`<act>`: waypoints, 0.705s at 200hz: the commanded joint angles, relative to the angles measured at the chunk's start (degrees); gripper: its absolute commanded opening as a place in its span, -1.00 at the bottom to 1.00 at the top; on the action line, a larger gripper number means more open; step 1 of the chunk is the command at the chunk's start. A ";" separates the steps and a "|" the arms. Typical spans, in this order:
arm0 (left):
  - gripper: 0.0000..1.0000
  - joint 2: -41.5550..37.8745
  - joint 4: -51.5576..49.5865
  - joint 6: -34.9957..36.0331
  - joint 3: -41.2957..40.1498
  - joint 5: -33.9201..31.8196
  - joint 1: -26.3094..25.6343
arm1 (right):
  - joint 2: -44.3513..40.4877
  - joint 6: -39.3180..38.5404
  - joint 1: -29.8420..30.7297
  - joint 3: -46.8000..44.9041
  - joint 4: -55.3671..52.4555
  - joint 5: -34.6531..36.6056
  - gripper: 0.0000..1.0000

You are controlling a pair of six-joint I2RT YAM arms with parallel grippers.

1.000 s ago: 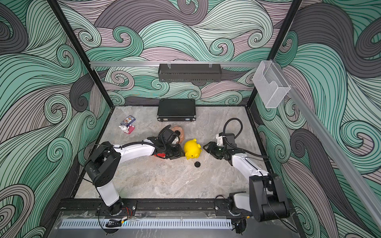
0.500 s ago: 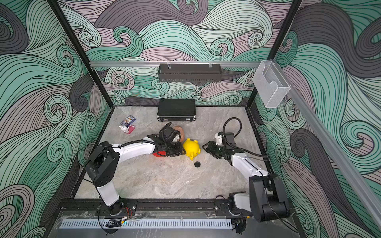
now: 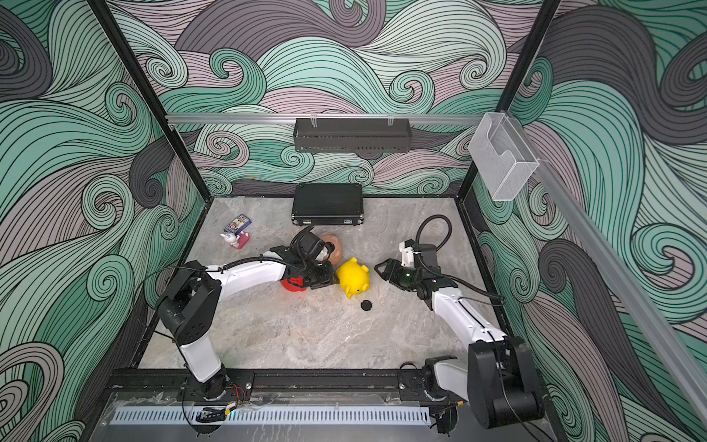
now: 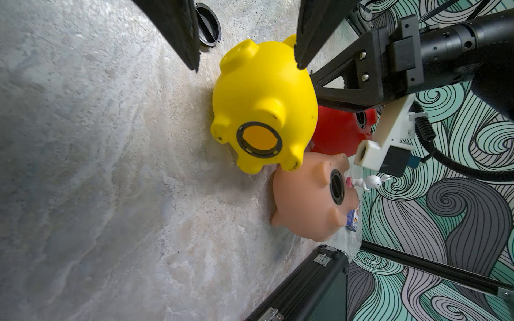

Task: Close piggy banks
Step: Turn over the piggy bank at the center of the board.

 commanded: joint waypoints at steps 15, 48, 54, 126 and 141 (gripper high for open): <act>-0.14 -1.10 -3.34 1.88 2.90 -1.37 0.61 | 2.15 2.00 1.12 2.85 3.90 -1.09 0.12; -0.13 -1.90 -3.86 1.88 2.91 -2.30 0.55 | 3.72 3.03 2.87 3.17 7.52 -0.72 0.13; -0.12 -1.97 -4.19 1.88 3.17 -2.67 0.63 | 3.76 3.04 3.43 3.00 8.40 -0.17 0.14; -0.12 0.29 -6.44 3.09 6.49 -2.91 0.91 | 7.74 4.34 7.64 -0.11 25.68 9.04 0.36; -0.15 0.74 -6.83 3.28 7.06 -2.75 1.00 | 10.11 4.61 8.10 -0.03 29.12 9.33 0.38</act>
